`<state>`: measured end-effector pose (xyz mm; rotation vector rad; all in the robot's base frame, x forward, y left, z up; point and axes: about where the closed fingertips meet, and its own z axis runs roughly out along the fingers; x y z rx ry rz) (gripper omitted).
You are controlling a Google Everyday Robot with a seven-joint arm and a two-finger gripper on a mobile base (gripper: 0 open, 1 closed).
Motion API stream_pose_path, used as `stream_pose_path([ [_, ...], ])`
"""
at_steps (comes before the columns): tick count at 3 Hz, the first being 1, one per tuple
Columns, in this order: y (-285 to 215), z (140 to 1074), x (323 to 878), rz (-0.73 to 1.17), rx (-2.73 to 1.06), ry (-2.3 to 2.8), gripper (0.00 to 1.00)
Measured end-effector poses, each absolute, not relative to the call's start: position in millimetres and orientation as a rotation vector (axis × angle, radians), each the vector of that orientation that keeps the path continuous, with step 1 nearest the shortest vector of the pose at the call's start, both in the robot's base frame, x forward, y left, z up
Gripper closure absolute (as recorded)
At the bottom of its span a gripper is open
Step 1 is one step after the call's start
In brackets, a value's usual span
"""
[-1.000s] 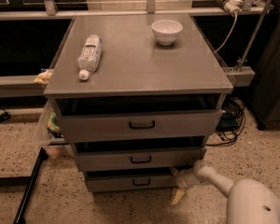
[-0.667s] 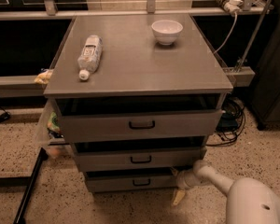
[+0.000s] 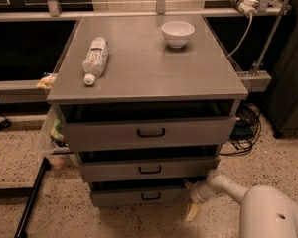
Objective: Open bottom drawer
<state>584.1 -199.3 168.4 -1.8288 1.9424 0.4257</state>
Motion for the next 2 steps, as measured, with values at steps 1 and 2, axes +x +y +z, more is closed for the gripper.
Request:
stream_pose_path([
  [1, -206.1, 168.5, 570.0, 0.467, -1.834, 1.991, 0.00],
  [2, -213.3, 173.9, 553.4, 0.496, -1.830, 2.033, 0.00],
])
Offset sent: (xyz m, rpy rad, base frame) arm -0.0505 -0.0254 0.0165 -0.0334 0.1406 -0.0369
